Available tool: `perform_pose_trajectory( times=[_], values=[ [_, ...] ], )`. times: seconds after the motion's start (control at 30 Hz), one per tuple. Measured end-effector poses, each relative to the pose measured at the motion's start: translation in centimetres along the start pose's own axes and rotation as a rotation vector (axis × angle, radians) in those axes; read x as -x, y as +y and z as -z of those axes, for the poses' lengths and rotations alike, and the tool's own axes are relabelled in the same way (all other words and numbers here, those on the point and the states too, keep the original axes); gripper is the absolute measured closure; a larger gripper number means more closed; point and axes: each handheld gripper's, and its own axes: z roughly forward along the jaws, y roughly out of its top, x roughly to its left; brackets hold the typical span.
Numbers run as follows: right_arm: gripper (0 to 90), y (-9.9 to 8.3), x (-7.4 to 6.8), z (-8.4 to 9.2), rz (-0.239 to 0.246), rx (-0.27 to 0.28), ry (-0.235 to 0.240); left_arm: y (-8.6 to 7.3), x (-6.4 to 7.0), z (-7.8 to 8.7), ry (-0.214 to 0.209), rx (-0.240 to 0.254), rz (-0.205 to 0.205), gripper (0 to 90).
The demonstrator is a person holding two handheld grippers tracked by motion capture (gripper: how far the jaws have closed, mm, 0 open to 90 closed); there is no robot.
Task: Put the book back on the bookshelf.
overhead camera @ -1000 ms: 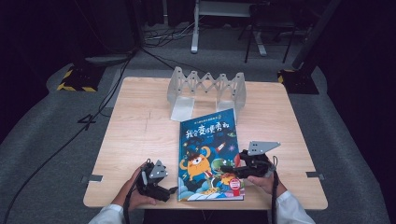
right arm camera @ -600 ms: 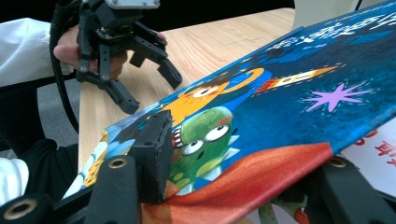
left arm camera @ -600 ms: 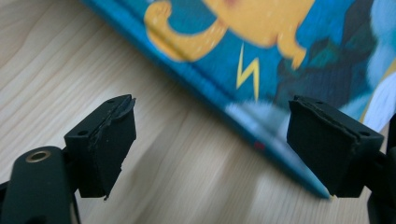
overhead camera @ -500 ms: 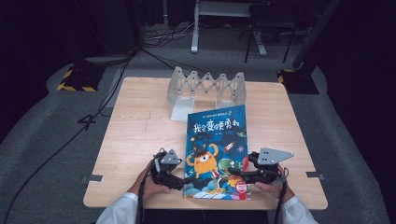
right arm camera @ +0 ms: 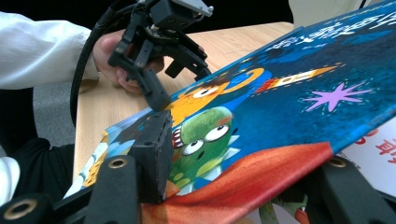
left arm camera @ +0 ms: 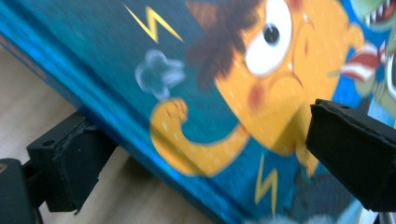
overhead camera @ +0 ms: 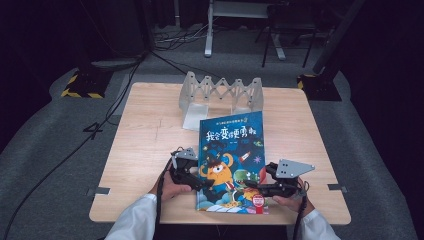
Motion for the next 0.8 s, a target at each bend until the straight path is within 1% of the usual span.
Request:
perform_pose_trajectory(
  times=[0.03,0.07,0.1,0.13,0.17,0.2,0.23,0.27,0.33,0.37,0.43,0.47,0.53,0.57,0.6,0.63,0.67,0.73,0.77,0.8],
  values=[
    [48.4,0.0,0.0,0.0,0.009,0.003,-0.005,0.0,0.0,0.3,0.004,0.026,-0.002,7.4],
    [48.8,0.1,0.0,0.1,0.014,0.005,0.0,0.0,0.0,0.7,0.004,0.043,0.0,10.9],
    [48.8,0.1,0.0,0.1,0.014,0.005,0.0,0.0,0.0,0.7,0.004,0.043,0.0,15.2],
    [49.3,0.1,0.1,0.2,0.021,0.007,0.01,-0.1,-0.1,1.1,0.005,0.061,-0.003,15.2],
    [49.6,0.1,0.1,0.2,0.026,0.006,0.012,-0.1,0.0,1.6,0.015,0.085,-0.007,19.7],
    [49.6,0.1,0.1,0.2,0.033,-0.004,0.002,-0.1,0.3,2.2,0.024,0.113,-0.018,25.1],
    [49.6,0.1,0.1,0.2,0.033,-0.004,0.002,-0.1,0.3,2.2,0.024,0.113,-0.018,26.3],
    [49.7,0.0,0.2,0.2,0.031,-0.01,-0.004,0.0,0.6,2.8,0.032,0.133,-0.034,26.3],
    [50.0,-0.1,0.3,0.3,0.029,-0.018,-0.021,0.0,1.1,3.6,0.035,0.16,-0.057,31.5],
    [49.9,-0.2,0.3,0.4,0.027,-0.02,-0.027,0.1,1.4,4.0,0.034,0.175,-0.076,32.6],
    [49.8,-0.4,0.4,0.5,0.015,-0.023,-0.047,0.3,2.2,4.9,0.033,0.198,-0.115,37.8],
    [49.8,-0.6,0.3,0.6,0.006,-0.026,-0.065,0.5,2.5,5.1,0.026,0.216,-0.122,39.0],
    [49.8,-0.8,0.4,0.7,0.004,-0.031,-0.087,0.7,3.0,5.5,0.022,0.249,-0.137,42.5],
    [49.8,-0.9,0.4,0.7,0.002,-0.033,-0.091,1.0,3.5,5.6,0.02,0.262,-0.154,42.6],
    [49.9,-1.0,0.4,0.7,0.001,-0.034,-0.1,1.2,3.8,5.5,0.027,0.262,-0.17,42.4],
    [50.0,-1.2,0.5,0.8,0.0,-0.036,-0.103,1.4,4.4,5.5,0.053,0.253,-0.207,42.7],
    [50.2,-1.3,0.6,0.9,0.001,-0.03,-0.106,1.6,4.8,5.5,0.073,0.244,-0.224,42.7],
    [50.1,-1.4,0.5,1.1,0.003,-0.033,-0.117,1.6,5.2,5.3,0.1,0.243,-0.236,43.0],
    [50.0,-1.4,0.5,1.2,0.003,-0.032,-0.12,1.6,5.4,5.2,0.121,0.244,-0.244,44.7],
    [49.8,-1.5,0.5,1.2,0.004,-0.027,-0.122,1.6,5.5,5.2,0.144,0.243,-0.26,48.4]
  ],
)
